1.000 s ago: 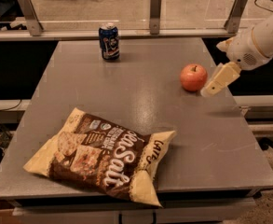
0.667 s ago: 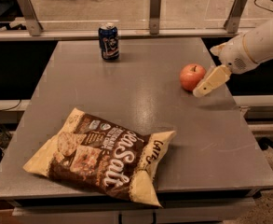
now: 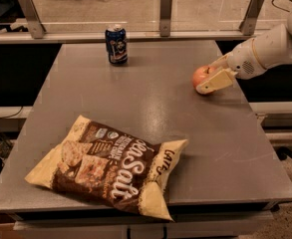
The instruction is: Pick apple
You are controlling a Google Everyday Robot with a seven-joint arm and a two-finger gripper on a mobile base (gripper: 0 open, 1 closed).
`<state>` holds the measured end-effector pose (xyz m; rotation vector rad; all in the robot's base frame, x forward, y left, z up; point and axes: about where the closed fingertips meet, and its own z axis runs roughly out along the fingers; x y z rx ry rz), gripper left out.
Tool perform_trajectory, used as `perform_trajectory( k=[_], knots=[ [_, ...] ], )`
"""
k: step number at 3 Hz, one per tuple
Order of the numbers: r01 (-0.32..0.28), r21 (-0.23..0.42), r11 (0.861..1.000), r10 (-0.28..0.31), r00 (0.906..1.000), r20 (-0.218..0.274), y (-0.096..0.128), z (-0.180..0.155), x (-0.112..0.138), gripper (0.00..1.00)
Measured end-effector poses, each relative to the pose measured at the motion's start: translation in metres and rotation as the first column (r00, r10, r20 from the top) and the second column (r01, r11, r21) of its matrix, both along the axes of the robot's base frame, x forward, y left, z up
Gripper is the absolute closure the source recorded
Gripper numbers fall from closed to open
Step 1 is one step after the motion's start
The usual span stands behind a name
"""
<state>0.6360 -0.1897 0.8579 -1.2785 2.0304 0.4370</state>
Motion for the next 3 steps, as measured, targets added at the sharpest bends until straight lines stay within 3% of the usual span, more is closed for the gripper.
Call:
perform_trajectory(
  k=[1,2,3],
  knots=[
    [-0.028,0.045,0.999,0.029,0.9996,-0.003,0.008,0.018,-0.004,0.64],
    [-0.093,0.114,0.989,0.085,0.9933,0.078,0.019,0.07,-0.012,0.87],
    [-0.099,0.122,0.988,0.089,0.9924,0.085,0.022,0.075,-0.01,1.0]
  ],
)
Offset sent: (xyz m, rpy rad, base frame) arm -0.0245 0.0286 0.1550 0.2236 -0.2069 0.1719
